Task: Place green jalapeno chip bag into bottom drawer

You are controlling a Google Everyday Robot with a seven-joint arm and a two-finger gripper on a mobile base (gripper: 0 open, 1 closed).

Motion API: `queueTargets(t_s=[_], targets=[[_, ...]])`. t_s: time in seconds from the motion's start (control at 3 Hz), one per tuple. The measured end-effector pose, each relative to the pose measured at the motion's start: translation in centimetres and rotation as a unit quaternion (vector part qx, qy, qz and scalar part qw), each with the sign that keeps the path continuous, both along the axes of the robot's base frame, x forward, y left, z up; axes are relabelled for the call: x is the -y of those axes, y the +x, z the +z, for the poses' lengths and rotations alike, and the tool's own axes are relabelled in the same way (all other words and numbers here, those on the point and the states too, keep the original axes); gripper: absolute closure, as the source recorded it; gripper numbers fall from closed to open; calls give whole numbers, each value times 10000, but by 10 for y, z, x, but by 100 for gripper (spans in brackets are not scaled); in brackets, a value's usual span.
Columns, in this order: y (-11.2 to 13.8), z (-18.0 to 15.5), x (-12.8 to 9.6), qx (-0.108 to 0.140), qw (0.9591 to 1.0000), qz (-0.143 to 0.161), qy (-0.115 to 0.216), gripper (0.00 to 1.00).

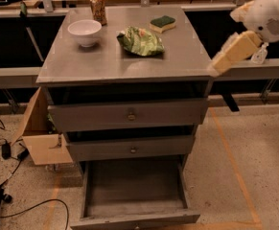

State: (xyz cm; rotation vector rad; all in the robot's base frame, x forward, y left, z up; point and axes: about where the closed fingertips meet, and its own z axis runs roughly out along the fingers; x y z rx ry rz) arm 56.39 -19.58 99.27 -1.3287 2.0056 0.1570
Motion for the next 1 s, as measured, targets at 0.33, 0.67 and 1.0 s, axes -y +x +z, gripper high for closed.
queueTargets(t_s=[0.33, 0.67, 1.0], targets=[[92, 5, -41, 213, 9919, -2, 1255, 0], [173, -33, -84, -146, 9840, -67, 1775, 0], [223, -59, -82, -286, 9817, -647, 1766, 0]])
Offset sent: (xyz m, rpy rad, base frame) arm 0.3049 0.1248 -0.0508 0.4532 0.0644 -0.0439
